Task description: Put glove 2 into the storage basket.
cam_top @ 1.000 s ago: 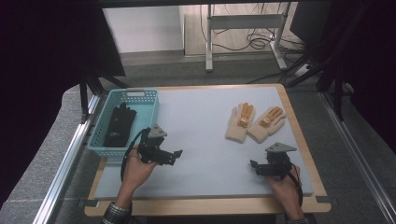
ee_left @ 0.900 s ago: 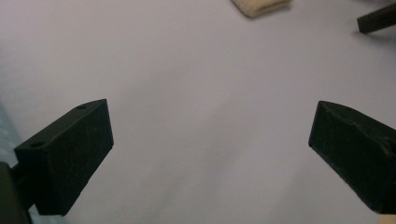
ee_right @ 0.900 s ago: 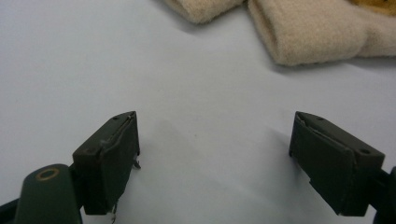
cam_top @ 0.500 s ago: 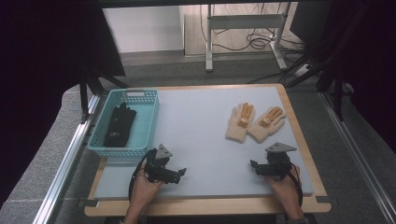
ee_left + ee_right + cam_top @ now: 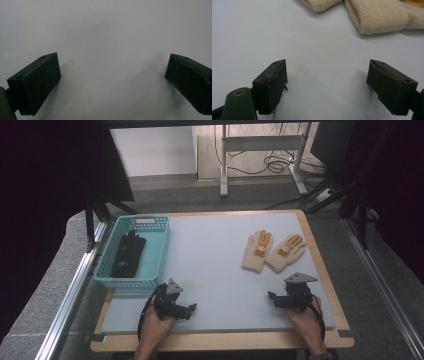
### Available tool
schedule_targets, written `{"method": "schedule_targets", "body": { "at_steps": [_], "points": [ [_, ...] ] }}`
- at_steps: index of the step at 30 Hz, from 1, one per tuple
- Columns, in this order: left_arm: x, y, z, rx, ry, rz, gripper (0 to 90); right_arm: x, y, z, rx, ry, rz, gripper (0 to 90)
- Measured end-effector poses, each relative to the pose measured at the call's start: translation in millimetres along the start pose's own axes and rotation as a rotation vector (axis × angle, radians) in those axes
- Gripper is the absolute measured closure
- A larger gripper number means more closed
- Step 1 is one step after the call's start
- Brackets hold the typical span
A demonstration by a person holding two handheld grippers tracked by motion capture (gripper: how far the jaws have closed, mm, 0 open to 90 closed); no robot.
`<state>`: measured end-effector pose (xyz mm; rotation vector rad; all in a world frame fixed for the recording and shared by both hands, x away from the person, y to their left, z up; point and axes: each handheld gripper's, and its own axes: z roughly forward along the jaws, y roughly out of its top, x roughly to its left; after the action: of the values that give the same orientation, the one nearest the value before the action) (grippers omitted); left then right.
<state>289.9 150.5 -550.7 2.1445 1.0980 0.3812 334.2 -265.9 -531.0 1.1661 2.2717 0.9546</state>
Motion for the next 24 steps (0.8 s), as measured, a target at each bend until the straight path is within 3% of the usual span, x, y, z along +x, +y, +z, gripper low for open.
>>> {"method": "schedule_targets", "body": {
  "at_steps": [4,13,24],
  "points": [
    [0.1,-0.1,0.0,-0.001,0.001,0.002,0.1,0.9,0.6,-2.1,-0.004,-0.011,0.019,26.6],
    [0.0,-0.2,0.0,-0.003,0.002,0.002,0.2,-2.5,28.0,-0.2,-0.01,0.055,0.023,49.8],
    [-0.1,-0.3,-0.1,-0.002,0.003,0.001,0.2,-24.5,84.6,28.8,-0.057,0.019,0.003,51.9]
  ]
}}
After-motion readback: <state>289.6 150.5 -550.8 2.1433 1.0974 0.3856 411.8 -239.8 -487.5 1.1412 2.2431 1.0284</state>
